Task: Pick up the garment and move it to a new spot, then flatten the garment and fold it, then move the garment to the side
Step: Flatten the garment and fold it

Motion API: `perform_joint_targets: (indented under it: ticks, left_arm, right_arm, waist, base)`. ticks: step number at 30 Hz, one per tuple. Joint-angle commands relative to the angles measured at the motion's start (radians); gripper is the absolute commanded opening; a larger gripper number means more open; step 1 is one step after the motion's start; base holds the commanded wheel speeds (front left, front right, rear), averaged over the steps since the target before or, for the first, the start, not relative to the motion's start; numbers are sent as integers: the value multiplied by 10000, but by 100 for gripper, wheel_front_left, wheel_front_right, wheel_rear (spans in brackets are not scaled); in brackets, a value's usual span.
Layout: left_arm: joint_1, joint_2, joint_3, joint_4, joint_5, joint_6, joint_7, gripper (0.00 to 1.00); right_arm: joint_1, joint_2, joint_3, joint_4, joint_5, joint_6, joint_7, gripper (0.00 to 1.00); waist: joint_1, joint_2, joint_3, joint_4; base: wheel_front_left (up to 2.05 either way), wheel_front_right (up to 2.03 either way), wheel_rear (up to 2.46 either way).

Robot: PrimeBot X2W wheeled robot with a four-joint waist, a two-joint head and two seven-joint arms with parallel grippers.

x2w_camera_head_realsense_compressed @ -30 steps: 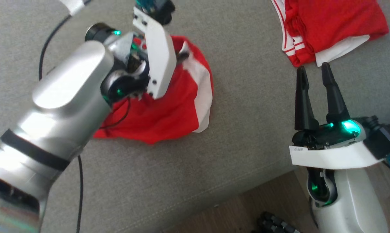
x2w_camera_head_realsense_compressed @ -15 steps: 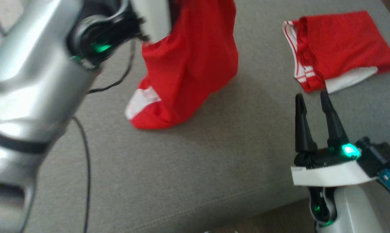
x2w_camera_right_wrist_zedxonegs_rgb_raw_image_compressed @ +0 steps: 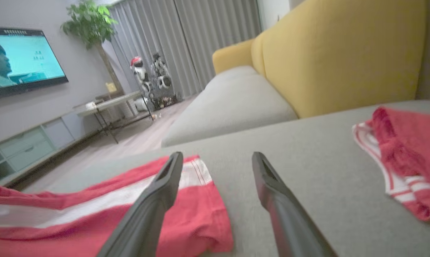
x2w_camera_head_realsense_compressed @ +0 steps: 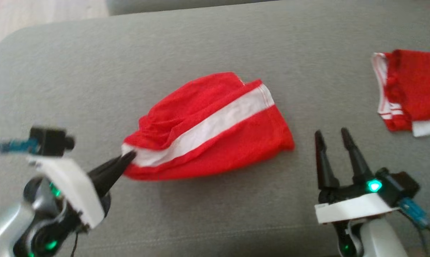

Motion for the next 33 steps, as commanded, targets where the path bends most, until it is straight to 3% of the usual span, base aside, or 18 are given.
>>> perform_joint_targets:
  ticks: [1, 5, 11, 18, 23, 25, 26, 27, 28, 33]
  left_arm:
    - [-102, 530, 791, -154, 178, -46, -661, 0]
    - [554, 454, 810, 724, 641, -331, -1742, 0]
    - [487, -120, 655, 2024, 809, -811, -2409, 0]
    - [111, -546, 448, 2843, 960, -1183, -2596, 0]
    - [-31, -762, 344, 3258, 1004, -1366, -2698, 0]
    - [-13, -827, 340, 3384, 1002, -1428, -2809, 0]
    - [9, -841, 343, 3406, 996, -1451, -2852, 0]
    - [38, -850, 347, 3424, 987, -1468, -2891, 0]
    - [72, -860, 357, 3440, 971, -1477, -2930, 0]
    - [155, -889, 384, 3470, 969, -1482, -3086, 0]
  right_arm:
    - [-428, -38, 309, 250, -223, 19, -71, 100]
    - [-1346, -566, 958, 1754, -264, 19, 148, 100]
    - [-3357, -1545, 2802, 2988, 1085, 19, 1292, 100]
    - [-4521, -2584, 4447, 3688, 2728, 19, 2465, 100]
    - [-4624, -3162, 5079, 3741, 3451, 19, 2705, 100]
    - [-4417, -3410, 5270, 3529, 3657, 19, 2783, 86]
    - [-4334, -3459, 5304, 3403, 3720, 19, 2801, 67]
    - [-4264, -3518, 5374, 3252, 3746, 19, 2812, 37]
    - [-4201, -3567, 5422, 3118, 3777, 19, 2829, 0]
    - [-3978, -3730, 5470, 2597, 3953, 19, 2905, 0]
  waist:
    - [0, -1, 243, 548]
    - [0, -1, 442, 1010]
    - [0, -1, 865, 1340]
    - [0, -1, 1115, 1587]
    - [0, -1, 1124, 1725]
    - [0, -1, 1091, 1742]
    - [0, -1, 1082, 1737]
    - [0, -1, 1073, 1723]
    - [0, -1, 1062, 1705]
    - [0, -1, 958, 1620]
  base:
    - [0, 0, 0]
    - [0, 0, 0]
    - [0, 0, 0]
    - [0, 0, 0]
    - [0, 0, 0]
    - [0, 0, 0]
    - [0, 0, 0]
    - [0, 0, 0]
    - [0, 0, 0]
    - [0, 0, 0]
